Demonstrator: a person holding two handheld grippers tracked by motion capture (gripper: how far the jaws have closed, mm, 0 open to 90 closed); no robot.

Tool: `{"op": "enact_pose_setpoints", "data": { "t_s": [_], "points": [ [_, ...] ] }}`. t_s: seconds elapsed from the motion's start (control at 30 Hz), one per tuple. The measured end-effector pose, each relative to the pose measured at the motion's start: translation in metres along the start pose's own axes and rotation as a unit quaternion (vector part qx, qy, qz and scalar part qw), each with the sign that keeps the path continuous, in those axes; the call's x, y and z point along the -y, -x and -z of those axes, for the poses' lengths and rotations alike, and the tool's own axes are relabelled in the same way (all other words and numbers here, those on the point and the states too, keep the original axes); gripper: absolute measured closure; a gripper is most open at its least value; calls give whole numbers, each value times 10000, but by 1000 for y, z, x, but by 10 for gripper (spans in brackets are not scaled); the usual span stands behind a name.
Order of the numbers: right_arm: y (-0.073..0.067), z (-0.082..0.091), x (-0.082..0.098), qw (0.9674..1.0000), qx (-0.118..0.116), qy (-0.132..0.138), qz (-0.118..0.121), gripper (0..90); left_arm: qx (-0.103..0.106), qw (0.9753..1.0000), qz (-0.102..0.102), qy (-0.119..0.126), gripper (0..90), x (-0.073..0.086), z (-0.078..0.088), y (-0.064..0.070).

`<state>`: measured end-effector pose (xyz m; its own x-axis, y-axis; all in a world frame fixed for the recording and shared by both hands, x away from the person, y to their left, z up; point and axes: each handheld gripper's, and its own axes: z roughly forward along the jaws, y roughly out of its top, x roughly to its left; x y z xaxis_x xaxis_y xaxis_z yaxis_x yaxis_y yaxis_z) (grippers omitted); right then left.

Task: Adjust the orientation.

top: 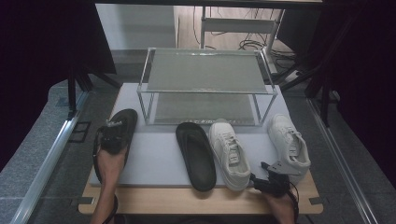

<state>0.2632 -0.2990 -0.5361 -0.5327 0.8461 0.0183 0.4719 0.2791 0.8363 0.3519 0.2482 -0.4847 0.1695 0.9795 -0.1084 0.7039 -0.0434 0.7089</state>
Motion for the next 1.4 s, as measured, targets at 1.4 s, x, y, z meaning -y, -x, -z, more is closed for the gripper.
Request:
{"op": "enact_pose_setpoints", "data": {
  "t_s": [1.4],
  "points": [
    [0,0,0,10000,0,-10,9,277,742,9905,-1114,316,830,36,74,71]
  ]
}}
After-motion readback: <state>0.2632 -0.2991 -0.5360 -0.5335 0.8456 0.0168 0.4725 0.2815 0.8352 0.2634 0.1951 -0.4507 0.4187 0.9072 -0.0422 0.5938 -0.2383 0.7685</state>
